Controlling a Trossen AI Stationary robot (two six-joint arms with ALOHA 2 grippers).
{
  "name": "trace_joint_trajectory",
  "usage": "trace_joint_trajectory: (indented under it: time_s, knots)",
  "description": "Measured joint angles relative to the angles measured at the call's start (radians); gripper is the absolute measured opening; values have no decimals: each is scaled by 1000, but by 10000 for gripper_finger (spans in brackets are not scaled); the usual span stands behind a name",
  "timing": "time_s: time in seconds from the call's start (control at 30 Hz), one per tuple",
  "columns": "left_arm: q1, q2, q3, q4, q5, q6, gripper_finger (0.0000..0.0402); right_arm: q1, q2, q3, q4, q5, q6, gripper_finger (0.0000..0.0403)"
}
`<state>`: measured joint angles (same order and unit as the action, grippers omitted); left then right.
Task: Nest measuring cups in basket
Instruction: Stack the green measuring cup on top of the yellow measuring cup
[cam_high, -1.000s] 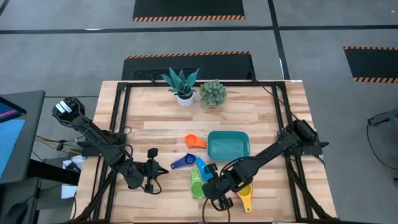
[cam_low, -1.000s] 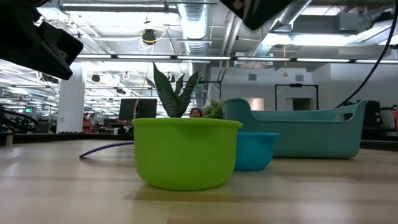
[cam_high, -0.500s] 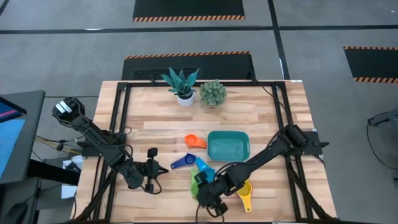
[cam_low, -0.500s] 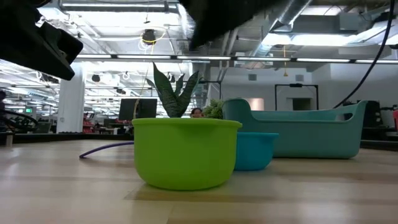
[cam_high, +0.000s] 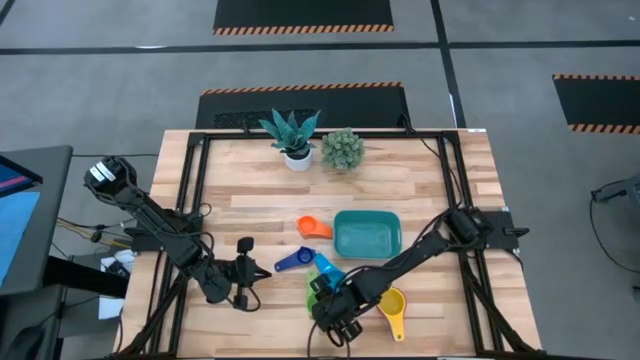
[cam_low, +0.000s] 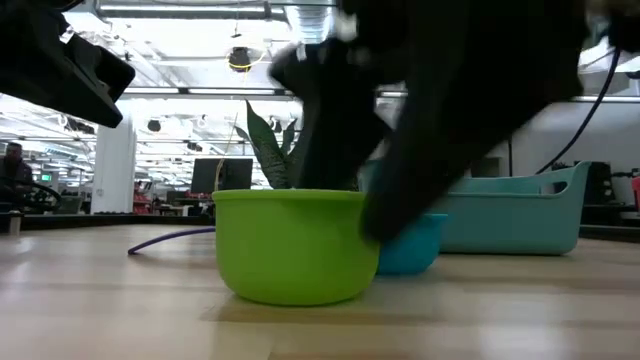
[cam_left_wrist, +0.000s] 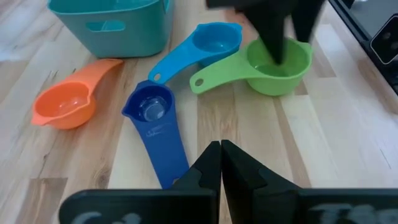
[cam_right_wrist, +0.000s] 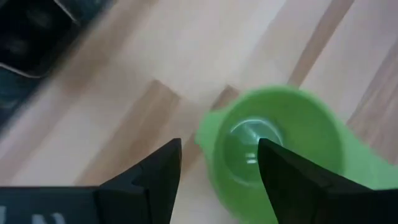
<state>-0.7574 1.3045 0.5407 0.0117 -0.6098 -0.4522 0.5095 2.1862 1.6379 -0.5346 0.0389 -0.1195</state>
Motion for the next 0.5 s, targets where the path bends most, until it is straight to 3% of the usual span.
trace_joint_trajectory:
  time_s: [0.3, 0.5]
  knots:
    - [0, 0, 0, 1, 0, -2, 0, 1, 30, -1, 3, 17, 21, 223]
    - [0, 0, 0, 2, 0, -4, 0, 6, 31, -2, -6, 14, 115, 164]
